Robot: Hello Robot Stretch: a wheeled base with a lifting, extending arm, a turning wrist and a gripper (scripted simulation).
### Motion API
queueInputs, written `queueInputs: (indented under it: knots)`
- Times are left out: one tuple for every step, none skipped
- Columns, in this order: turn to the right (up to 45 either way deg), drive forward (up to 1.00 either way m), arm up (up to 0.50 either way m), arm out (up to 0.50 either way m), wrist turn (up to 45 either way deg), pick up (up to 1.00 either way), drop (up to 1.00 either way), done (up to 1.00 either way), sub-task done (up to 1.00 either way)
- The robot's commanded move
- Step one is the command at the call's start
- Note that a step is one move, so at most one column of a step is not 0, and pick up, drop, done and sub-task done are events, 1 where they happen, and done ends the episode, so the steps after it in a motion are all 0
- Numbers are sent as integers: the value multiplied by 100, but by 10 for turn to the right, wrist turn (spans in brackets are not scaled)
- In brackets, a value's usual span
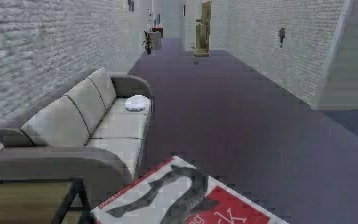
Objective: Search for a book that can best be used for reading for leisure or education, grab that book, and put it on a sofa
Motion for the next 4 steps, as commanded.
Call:
queueInputs:
  knots:
    - [0,30,0,0,0,0,0,0,0]
    - [390,0,0,0,0,0,0,0,0]
    - [30,0,0,0,0,0,0,0,0]
    - [0,40,0,0,0,0,0,0,0]
